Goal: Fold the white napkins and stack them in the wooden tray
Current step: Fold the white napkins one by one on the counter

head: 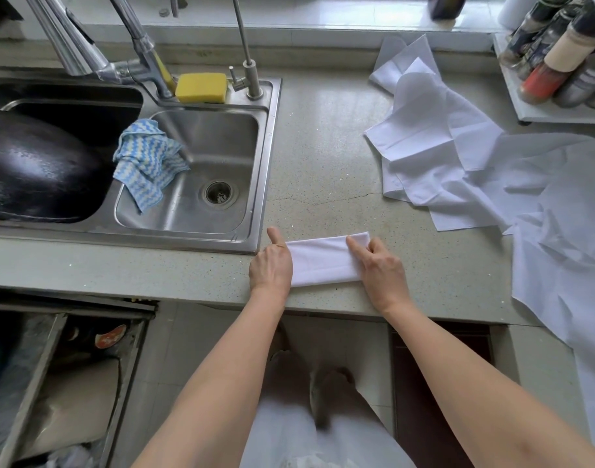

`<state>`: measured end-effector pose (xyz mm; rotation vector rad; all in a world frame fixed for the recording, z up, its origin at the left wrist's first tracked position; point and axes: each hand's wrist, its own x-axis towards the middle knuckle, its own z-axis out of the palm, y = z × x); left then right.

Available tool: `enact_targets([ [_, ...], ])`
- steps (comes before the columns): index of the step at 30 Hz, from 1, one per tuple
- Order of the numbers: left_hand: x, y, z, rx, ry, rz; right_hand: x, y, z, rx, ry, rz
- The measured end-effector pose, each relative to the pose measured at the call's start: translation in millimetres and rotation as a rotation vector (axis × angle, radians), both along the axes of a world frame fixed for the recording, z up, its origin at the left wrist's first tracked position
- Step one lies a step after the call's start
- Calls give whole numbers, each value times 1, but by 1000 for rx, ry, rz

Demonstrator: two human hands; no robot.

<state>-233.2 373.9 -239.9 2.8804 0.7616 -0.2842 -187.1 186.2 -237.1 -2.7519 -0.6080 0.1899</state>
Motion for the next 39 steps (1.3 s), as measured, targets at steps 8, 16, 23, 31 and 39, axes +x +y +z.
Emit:
enact_targets([
  [8, -2, -2, -2, 66, 40, -47, 0, 2, 2, 13, 40, -43],
  [16, 0, -4, 0, 153, 99, -86, -4, 10, 1, -121, -125, -65],
  [23, 1, -6, 2, 122, 83, -76, -7, 35, -3, -92, 12, 480],
  [31, -2, -3, 10, 85, 70, -72, -4, 9, -21, -190, 44, 235],
  [39, 14, 17, 37, -144, 81, -251, 6, 10, -5, -204, 185, 288],
])
